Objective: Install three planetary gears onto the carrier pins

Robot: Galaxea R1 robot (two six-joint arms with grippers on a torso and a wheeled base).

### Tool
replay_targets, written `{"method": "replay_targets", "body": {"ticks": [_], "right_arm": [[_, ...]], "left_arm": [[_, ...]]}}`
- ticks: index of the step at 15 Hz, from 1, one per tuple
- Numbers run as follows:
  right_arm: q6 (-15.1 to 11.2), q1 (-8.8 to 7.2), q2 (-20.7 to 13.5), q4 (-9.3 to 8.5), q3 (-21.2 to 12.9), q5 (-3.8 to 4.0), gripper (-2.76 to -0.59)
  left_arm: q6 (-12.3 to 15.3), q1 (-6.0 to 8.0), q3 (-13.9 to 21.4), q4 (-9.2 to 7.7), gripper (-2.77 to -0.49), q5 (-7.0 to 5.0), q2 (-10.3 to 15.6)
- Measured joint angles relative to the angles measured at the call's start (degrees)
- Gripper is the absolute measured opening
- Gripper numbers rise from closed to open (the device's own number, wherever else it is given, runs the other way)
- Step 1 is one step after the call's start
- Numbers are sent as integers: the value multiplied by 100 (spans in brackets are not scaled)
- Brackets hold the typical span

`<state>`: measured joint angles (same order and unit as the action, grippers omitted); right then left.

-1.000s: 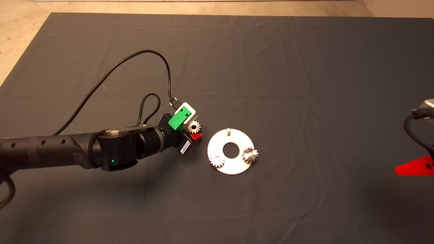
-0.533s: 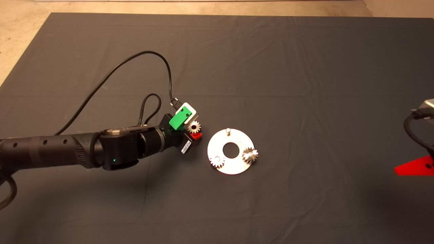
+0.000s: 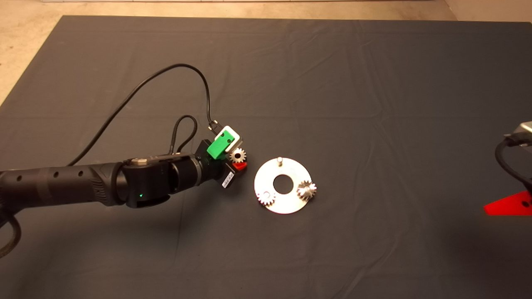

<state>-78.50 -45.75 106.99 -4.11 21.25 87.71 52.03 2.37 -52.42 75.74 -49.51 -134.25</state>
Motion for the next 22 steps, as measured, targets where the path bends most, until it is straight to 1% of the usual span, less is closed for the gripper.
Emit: {"method": "replay_targets", "body": {"ticks": [2,4,16,22], "right_arm": [[0,0,-2,-2,0,0,-176],[0,0,1,-2,0,0,-176],[0,0,1,-5,0,0,-176],[0,0,-2,-5,0,0,-176]], "left_arm": [[-1,-52,0,37,-216,1,2],[-2,-78,0,37,-222,4,2],[-2,-78,0,35,-235,1,0],[-5,-78,0,35,-246,9,13]]}}
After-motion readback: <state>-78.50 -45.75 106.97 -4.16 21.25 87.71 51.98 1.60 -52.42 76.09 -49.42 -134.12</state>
